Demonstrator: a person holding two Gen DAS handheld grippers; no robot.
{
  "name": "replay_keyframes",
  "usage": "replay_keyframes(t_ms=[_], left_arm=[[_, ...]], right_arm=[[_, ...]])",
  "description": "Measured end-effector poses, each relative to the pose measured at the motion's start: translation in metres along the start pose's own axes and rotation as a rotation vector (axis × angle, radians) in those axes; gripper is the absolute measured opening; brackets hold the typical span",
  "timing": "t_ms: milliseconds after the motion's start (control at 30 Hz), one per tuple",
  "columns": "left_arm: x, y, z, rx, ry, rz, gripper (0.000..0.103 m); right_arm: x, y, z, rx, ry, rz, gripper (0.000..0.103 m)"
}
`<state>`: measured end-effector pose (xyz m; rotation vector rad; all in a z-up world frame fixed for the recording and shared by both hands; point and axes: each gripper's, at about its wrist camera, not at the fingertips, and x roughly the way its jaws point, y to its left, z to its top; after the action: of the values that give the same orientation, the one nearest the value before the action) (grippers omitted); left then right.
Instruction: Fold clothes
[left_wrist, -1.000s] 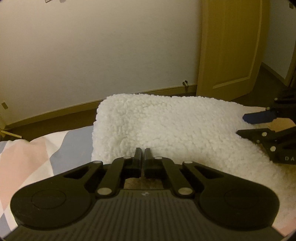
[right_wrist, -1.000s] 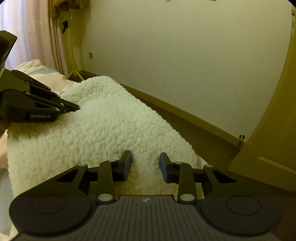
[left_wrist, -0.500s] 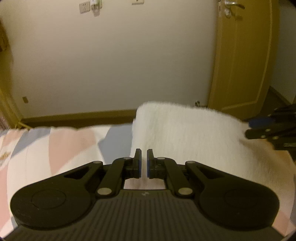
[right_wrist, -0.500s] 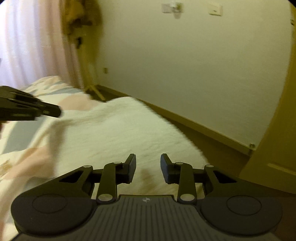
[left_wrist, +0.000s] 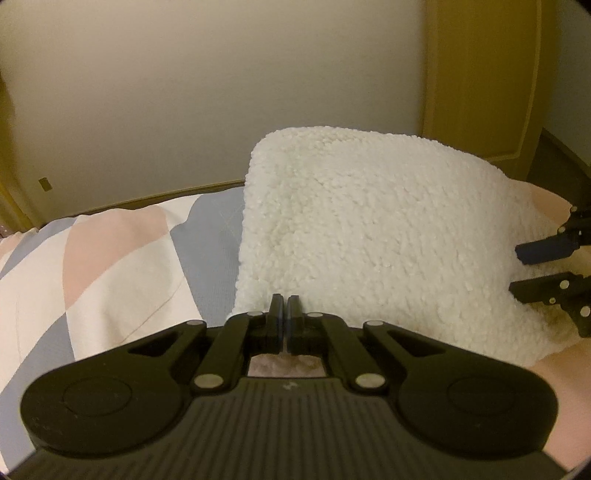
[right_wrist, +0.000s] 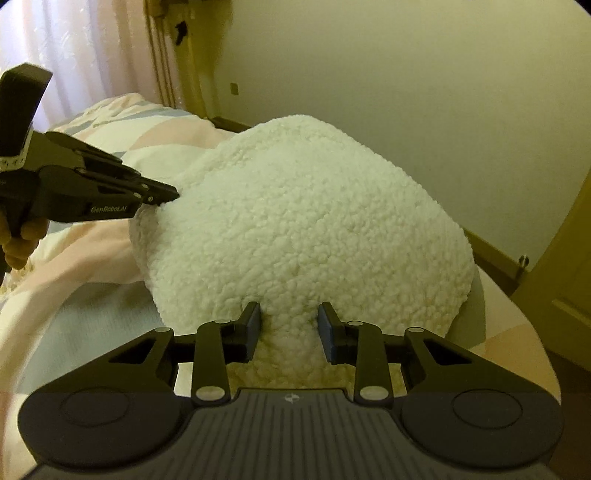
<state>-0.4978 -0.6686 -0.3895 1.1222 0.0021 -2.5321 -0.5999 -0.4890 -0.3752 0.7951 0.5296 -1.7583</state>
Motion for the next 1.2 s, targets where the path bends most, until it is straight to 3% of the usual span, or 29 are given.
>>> replay_keyframes(t_ms=[733, 867, 1000, 1200], left_arm=[[-0.009, -0.007, 0.007, 0.008, 0.012, 0.058, 0.000], [-0.036, -0.004, 0.013, -0.037, -0.042, 0.068, 0.000], [-0.065, -0.011, 0.011, -0.037, -0.095, 0.027, 0.002], [-0.034, -0.031, -0.007, -0.006, -0.020, 0.004, 0.003]], right_arm=[[-0.001, -0.005, 0.000, 0.044, -0.001, 0.027, 0.031], [-0.016, -0.011, 0.002, 0.078, -0.034, 0.052, 0.032], [-0.039, -0.020, -0.006, 0.107, -0.055, 0.045, 0.032], [-0.037, -0.023, -0.031, 0.100, -0.013, 0.030, 0.032]])
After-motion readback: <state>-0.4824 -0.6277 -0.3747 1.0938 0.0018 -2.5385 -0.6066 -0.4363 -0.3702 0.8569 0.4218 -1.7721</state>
